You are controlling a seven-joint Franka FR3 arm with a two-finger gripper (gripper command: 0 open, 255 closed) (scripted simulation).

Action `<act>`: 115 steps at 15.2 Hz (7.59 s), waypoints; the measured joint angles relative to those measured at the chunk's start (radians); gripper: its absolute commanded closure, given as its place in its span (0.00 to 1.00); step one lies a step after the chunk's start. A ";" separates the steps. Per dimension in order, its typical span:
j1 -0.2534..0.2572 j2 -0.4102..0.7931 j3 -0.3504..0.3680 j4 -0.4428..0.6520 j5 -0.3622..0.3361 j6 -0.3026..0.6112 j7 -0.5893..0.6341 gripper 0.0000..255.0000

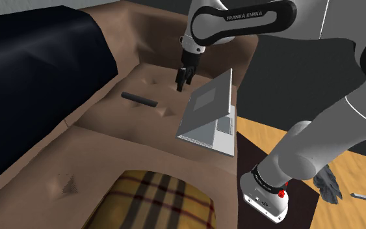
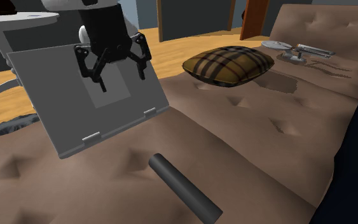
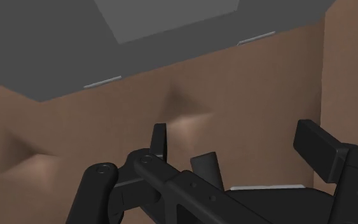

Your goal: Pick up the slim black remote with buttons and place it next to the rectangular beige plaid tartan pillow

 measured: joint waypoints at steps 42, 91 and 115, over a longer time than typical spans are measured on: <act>0.082 0.689 0.047 0.540 -0.087 0.169 -0.014 1.00; 0.186 0.475 0.103 0.746 -0.084 -0.242 0.162 1.00; 0.547 0.556 0.263 0.833 -0.161 -0.222 0.675 1.00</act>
